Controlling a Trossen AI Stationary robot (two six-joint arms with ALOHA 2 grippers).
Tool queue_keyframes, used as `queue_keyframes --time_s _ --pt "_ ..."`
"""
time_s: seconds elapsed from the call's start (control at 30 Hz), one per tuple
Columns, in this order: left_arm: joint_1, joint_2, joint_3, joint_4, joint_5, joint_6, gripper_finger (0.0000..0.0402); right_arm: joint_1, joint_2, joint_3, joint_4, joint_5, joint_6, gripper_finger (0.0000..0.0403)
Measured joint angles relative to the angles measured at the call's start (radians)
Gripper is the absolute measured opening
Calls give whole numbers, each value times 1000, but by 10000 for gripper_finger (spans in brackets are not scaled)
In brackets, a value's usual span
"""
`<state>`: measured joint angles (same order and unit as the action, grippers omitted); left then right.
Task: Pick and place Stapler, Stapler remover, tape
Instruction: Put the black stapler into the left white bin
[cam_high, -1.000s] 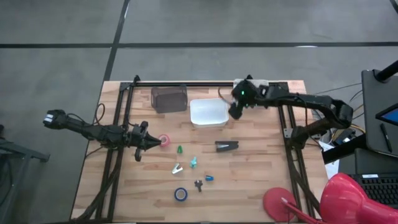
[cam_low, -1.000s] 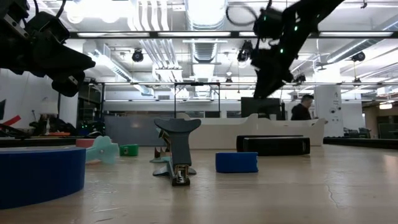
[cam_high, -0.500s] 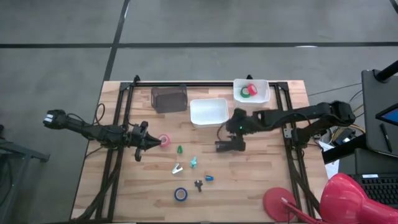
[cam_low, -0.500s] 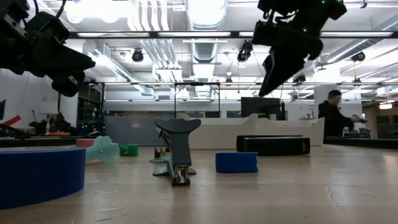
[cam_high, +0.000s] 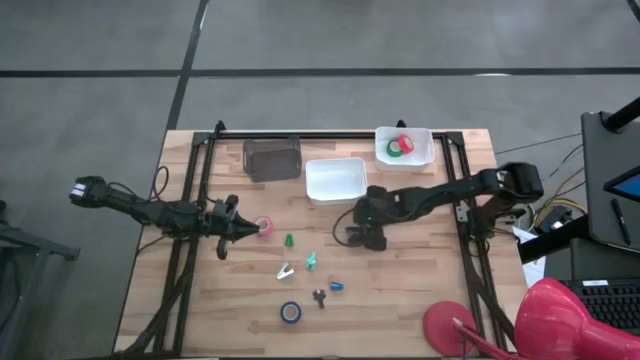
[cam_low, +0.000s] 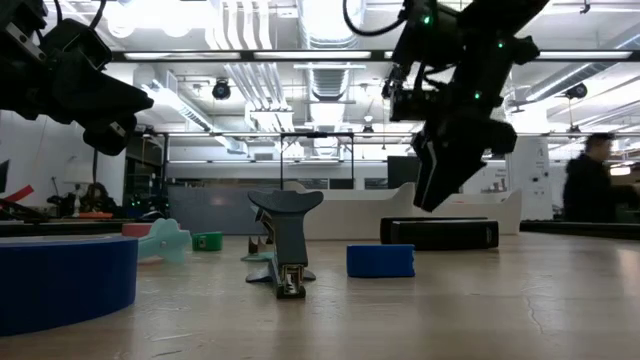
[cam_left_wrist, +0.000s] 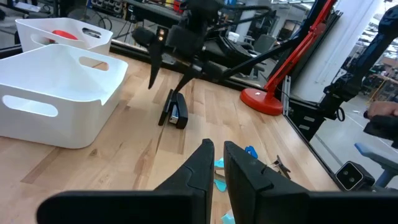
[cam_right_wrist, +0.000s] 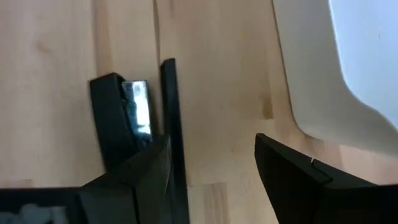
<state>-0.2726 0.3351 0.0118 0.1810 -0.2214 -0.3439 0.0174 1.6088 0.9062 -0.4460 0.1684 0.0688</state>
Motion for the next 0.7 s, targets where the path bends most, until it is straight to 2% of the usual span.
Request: queue_keyframes --time_s 0.33,0.7 --pt "0 0 0 -1 0 0 39 2 40 2 36 -1 2 221" --pt "0 0 0 -2 0 0 39 33 61 -1 67 -20 12 200"
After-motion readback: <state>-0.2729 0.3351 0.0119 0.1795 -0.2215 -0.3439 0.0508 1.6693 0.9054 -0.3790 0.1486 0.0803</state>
